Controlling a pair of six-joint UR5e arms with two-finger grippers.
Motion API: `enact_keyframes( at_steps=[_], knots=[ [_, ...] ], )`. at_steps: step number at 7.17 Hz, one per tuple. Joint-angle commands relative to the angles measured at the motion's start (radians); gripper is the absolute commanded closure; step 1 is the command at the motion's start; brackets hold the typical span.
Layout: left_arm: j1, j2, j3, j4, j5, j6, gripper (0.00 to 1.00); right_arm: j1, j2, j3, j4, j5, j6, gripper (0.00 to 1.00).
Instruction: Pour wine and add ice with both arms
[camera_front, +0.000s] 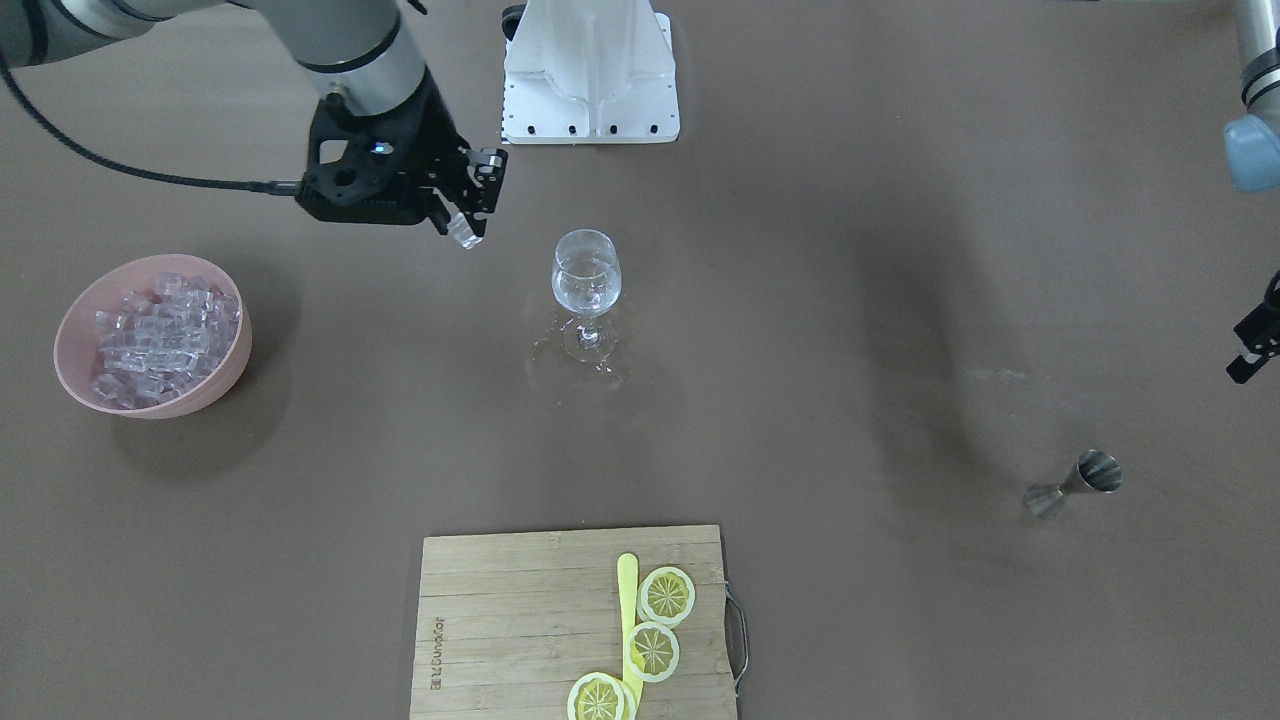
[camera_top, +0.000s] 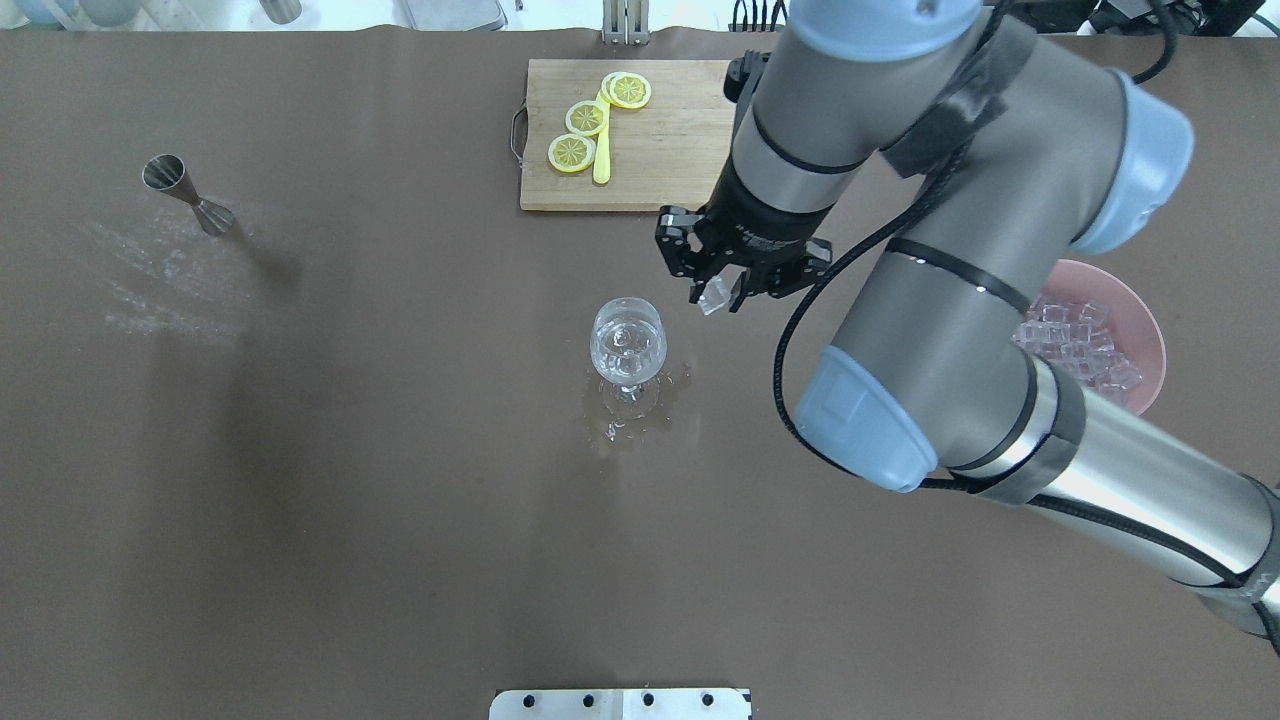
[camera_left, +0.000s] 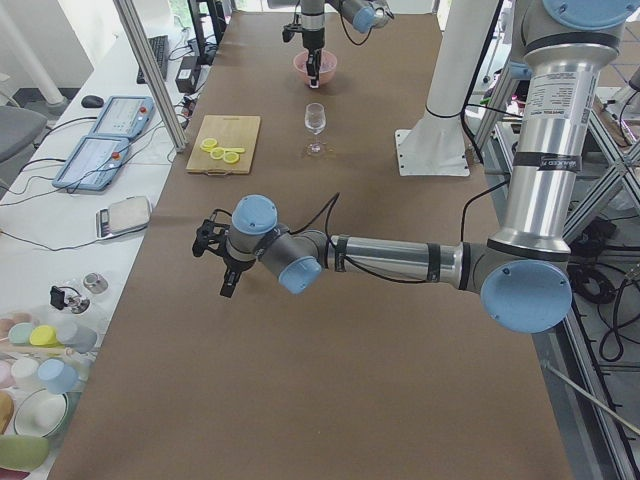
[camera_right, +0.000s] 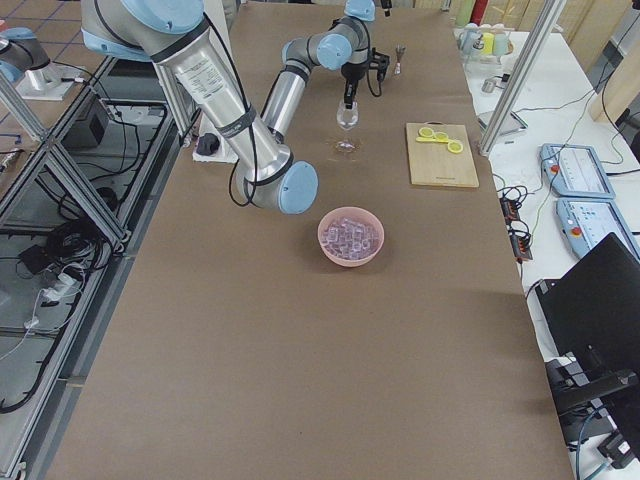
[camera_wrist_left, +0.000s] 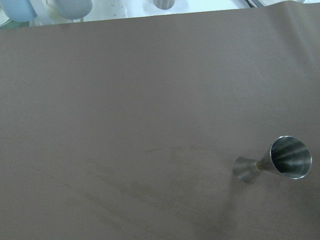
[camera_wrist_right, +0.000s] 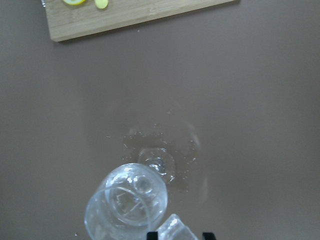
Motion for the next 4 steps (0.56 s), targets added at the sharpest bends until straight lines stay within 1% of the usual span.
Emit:
enact_keyframes(
  at_steps=[1,3,4],
  knots=[
    [-0.015,0.000,0.002,0.000,0.000,0.000,0.02,-0.048,0.027,-0.057,0.087,-0.033,0.043,1.00],
    [-0.034,0.001,0.005,0.002,0.000,0.002,0.02,-0.051,0.065,-0.106,0.096,-0.033,0.043,1.00],
    [-0.034,0.001,0.007,0.002,0.000,0.002,0.02,-0.051,0.068,-0.119,0.101,-0.033,0.040,0.52]
  ],
)
